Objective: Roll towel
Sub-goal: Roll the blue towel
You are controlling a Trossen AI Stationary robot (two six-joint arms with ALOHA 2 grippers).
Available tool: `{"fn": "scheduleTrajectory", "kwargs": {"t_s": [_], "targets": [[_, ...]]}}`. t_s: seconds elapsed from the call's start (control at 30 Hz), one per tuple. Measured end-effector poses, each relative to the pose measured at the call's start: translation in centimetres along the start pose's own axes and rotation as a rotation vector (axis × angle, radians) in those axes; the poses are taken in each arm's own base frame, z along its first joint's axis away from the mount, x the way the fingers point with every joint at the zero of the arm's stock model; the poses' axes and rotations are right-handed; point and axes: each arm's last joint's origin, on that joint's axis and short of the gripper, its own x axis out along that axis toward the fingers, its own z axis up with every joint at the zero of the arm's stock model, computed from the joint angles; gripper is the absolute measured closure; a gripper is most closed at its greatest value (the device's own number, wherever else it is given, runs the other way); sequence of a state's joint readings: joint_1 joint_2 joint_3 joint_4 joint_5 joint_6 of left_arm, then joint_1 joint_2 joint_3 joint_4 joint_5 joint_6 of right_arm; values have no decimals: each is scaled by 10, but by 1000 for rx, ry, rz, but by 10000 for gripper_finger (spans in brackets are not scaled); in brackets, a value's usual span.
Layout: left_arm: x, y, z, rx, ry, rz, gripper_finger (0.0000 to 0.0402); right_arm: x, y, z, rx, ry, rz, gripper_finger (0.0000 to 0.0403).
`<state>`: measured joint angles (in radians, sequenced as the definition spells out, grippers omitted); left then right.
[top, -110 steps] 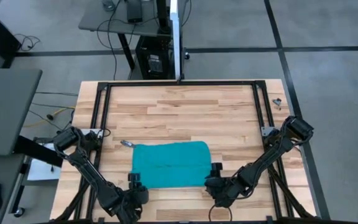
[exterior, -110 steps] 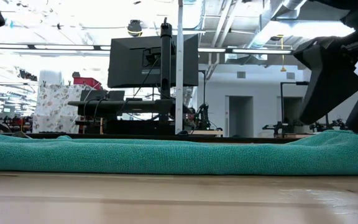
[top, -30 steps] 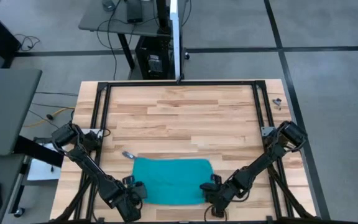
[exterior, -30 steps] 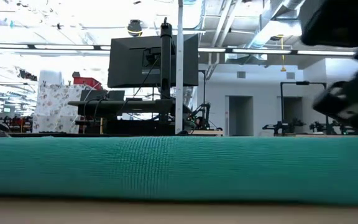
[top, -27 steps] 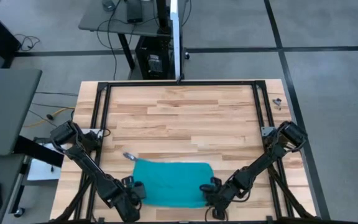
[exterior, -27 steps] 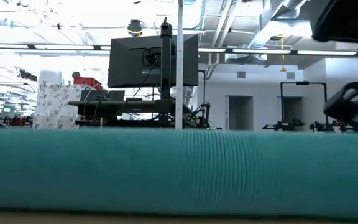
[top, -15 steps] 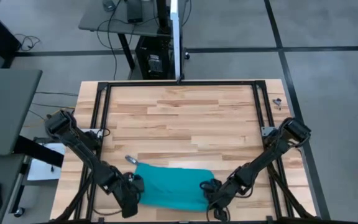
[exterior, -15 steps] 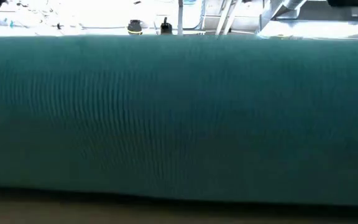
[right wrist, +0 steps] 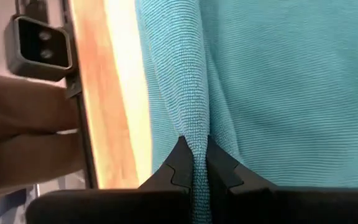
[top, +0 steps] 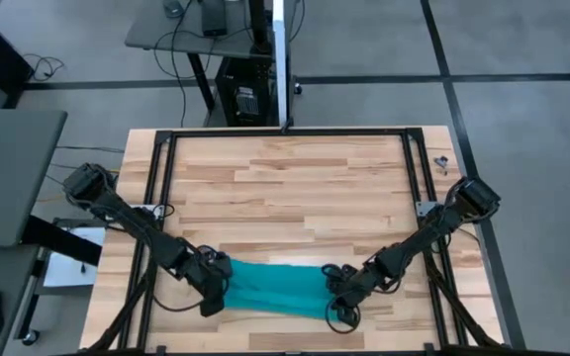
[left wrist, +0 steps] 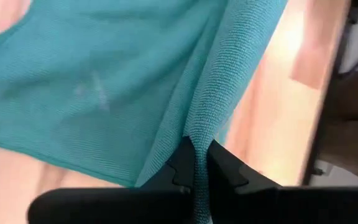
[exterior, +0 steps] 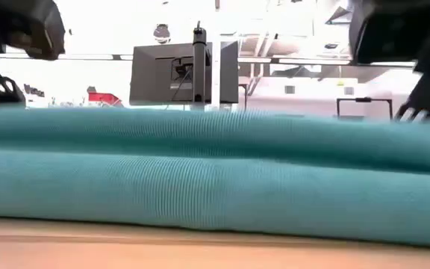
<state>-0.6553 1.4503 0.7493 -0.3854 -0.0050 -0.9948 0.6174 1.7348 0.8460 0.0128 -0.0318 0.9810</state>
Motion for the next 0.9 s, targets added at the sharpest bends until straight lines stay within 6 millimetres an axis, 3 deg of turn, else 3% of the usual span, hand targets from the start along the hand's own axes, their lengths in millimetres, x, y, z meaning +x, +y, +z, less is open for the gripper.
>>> {"fn": "scheduleTrajectory", "kwargs": {"t_s": [0.23,0.6,0.9], "targets": [[5,9,0,7,2,44,396,0,-11,7,39,-13,-28,397],[5,10,0,7,-6,56,390,-4,-17,18,74,-29,-35,352],[5,11,-1,19,-12,75,306,-25,-25,31,136,-42,-76,311]]}}
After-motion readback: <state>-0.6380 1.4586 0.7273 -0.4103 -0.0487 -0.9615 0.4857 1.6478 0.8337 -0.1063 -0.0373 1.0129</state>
